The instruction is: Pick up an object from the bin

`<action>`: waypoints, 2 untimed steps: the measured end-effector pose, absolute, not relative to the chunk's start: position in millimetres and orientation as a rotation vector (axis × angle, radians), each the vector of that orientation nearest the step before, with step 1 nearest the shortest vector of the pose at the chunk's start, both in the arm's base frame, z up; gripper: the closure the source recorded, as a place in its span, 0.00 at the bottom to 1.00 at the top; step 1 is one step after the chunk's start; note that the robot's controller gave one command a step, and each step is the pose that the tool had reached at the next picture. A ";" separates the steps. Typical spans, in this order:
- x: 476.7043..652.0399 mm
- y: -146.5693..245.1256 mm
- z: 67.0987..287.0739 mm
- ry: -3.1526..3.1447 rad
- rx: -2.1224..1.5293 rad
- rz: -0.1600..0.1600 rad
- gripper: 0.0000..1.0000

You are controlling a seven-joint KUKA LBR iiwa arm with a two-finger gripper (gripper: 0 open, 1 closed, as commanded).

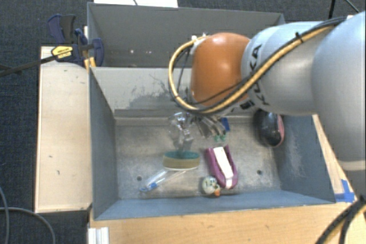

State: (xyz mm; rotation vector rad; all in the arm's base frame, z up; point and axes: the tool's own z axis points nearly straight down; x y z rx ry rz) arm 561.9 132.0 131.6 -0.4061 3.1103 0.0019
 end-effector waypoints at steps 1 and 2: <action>591.4 89.6 148.4 3.131 -0.150 -0.001 1.00; 590.5 91.4 147.8 3.133 -0.155 0.001 0.00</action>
Offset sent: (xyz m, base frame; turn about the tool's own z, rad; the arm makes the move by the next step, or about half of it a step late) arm 0.0276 -0.0405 0.0154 0.1624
